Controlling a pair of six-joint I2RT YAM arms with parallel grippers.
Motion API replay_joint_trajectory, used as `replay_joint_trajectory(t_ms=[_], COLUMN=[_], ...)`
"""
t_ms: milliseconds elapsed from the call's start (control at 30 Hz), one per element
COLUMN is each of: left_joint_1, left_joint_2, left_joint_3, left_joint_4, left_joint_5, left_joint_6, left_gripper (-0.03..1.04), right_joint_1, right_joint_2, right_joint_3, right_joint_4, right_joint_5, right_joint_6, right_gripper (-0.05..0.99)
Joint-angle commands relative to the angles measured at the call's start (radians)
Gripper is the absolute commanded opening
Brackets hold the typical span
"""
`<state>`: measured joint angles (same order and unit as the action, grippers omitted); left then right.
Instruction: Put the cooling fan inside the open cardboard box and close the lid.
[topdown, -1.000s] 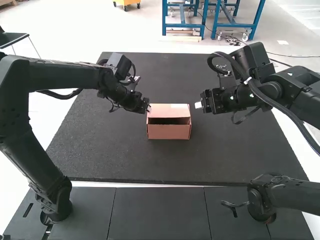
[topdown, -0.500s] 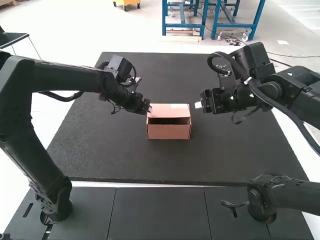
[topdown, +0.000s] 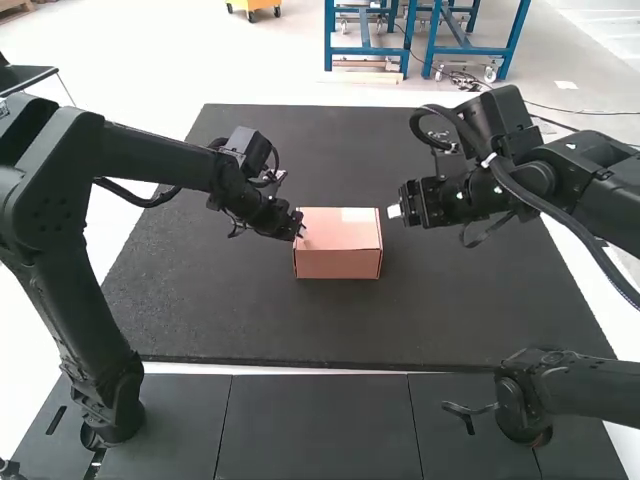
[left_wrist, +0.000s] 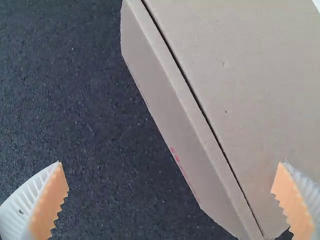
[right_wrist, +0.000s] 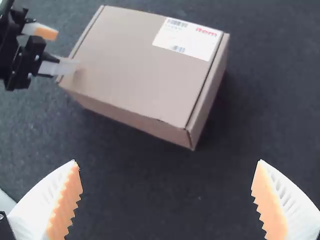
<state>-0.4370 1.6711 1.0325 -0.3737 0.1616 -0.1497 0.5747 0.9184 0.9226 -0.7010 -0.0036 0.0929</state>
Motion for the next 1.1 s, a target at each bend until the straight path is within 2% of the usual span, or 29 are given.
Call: replay_joint_trajectory(t_ms=[0, 300, 533, 667, 767, 867, 967, 1067], left_joint_1=[-0.017, -0.019, -0.002, 0.026, 0.063, 0.106, 0.144, 0.178], left_joint_2=[0.021, 0.024, -0.100, -0.178, -0.240, -0.313, -0.393, -0.468], left_joint_3=[-0.028, -0.035, 0.011, 0.006, -0.019, -0.061, -0.121, -0.177], left_joint_4=[0.005, -0.010, -0.042, -0.044, -0.030, 0.030, 0.121, 0.167], left_joint_5=[-0.007, -0.027, -0.030, -0.033, -0.031, -0.031, -0.030, -0.027], left_joint_6=[0.022, 0.038, 0.029, 0.019, 0.019, 0.021, 0.029, 0.030], left_gripper=[0.96, 0.96, 0.96, 0.96, 0.96, 0.96, 0.96, 0.96], right_joint_1=[0.004, 0.002, 0.002, 0.001, -0.001, -0.022, -0.058, -0.102], right_joint_2=[0.000, -0.001, -0.001, -0.006, -0.018, -0.030, -0.052, -0.066], right_joint_3=[0.024, 0.025, 0.032, 0.039, 0.041, 0.035, 0.025, 0.019], right_joint_4=[0.008, 0.008, 0.017, 0.038, 0.061, 0.101, 0.150, 0.184], right_joint_5=[-0.010, -0.010, -0.010, -0.006, 0.001, 0.033, 0.040, 0.047], right_joint_6=[-0.010, -0.010, -0.009, 0.011, 0.042, 0.059, 0.053, 0.024], right_gripper=[0.77, 0.77, 0.77, 0.77, 0.77, 0.82, 0.85, 0.89])
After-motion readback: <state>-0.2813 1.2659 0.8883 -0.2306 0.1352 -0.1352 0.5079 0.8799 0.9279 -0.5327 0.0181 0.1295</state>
